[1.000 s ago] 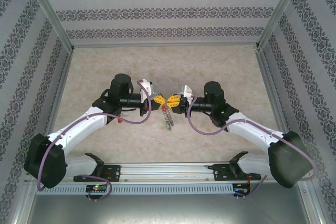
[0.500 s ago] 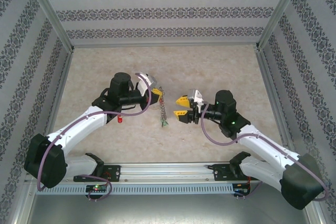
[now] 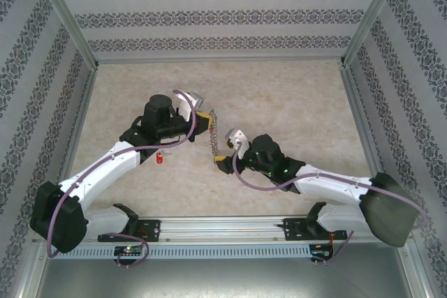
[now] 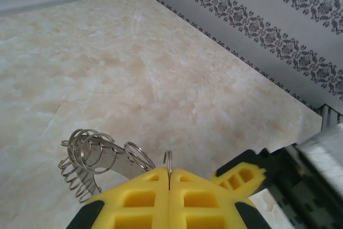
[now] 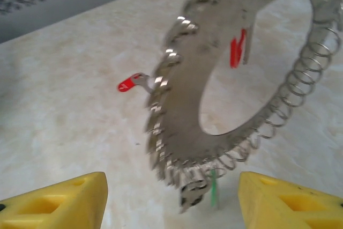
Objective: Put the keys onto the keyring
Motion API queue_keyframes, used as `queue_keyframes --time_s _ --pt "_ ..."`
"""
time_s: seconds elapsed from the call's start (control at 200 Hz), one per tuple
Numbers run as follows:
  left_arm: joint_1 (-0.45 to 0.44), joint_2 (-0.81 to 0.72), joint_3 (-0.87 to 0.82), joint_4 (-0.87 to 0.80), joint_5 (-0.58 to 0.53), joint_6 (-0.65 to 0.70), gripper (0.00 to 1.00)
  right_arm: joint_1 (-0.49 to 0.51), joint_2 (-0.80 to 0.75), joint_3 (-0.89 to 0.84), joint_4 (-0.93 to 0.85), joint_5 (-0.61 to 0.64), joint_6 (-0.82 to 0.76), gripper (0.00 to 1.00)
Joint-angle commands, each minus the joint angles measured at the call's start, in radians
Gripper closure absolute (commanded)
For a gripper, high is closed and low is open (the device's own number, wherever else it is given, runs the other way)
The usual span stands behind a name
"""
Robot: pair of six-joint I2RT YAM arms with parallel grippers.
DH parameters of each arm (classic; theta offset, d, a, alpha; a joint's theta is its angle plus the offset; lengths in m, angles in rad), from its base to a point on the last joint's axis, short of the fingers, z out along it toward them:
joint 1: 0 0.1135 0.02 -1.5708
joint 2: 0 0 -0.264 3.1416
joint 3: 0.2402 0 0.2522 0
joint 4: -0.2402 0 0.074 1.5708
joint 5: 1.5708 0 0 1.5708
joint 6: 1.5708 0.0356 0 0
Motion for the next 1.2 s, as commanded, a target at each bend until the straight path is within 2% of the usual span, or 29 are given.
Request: queue_keyframes --time_s 0.0,0.09,0.185,0.245,0.315,0.535,0.675,0.829,0.914,0.969,1.004,1.039,1.114,1.199 --pt "0.008 -0.031 0.033 0.023 -0.036 -0.079 1.0 0.031 0.055 0.065 0.087 0.142 0.044 0.35" --pt "0.008 -0.038 0.025 0.032 -0.053 -0.101 1.0 0.065 0.105 0.098 0.127 0.127 0.038 0.34" --pt "0.008 -0.041 0.024 0.029 -0.058 -0.108 1.0 0.101 0.165 0.135 0.141 0.19 0.044 0.35" --pt "0.007 -0.045 0.023 0.028 -0.058 -0.112 1.0 0.111 0.196 0.149 0.153 0.265 0.059 0.39" --pt "0.008 -0.052 0.024 0.022 -0.063 -0.116 1.0 0.111 0.222 0.153 0.183 0.323 0.058 0.49" --pt "0.008 -0.083 0.026 -0.038 -0.091 -0.086 1.0 0.096 0.215 0.167 0.178 0.276 -0.022 0.75" --pt "0.008 -0.094 0.005 -0.035 -0.112 -0.087 1.0 0.095 0.185 0.159 0.154 0.279 -0.036 0.83" --pt "0.007 -0.103 -0.002 -0.038 -0.142 -0.088 1.0 0.085 0.134 0.131 0.131 0.266 -0.067 0.84" --pt "0.008 -0.11 0.001 -0.045 -0.149 -0.077 1.0 0.067 0.098 0.115 0.106 0.233 -0.078 0.91" --pt "0.007 -0.118 0.004 -0.049 -0.145 -0.068 0.91 0.046 0.069 0.104 0.083 0.196 -0.082 0.96" --pt "0.008 -0.126 0.003 -0.051 -0.144 -0.063 0.82 0.03 0.048 0.099 0.061 0.176 -0.088 1.0" --pt "0.009 -0.134 0.004 -0.055 -0.145 -0.057 0.71 0.015 0.027 0.091 0.042 0.16 -0.099 1.0" --pt "0.009 -0.159 0.004 -0.078 -0.144 -0.026 0.63 -0.021 -0.032 0.072 0.002 0.109 -0.137 1.0" --pt "0.01 -0.198 0.011 -0.121 -0.165 0.025 0.49 -0.061 -0.103 0.06 -0.068 0.072 -0.195 1.0"
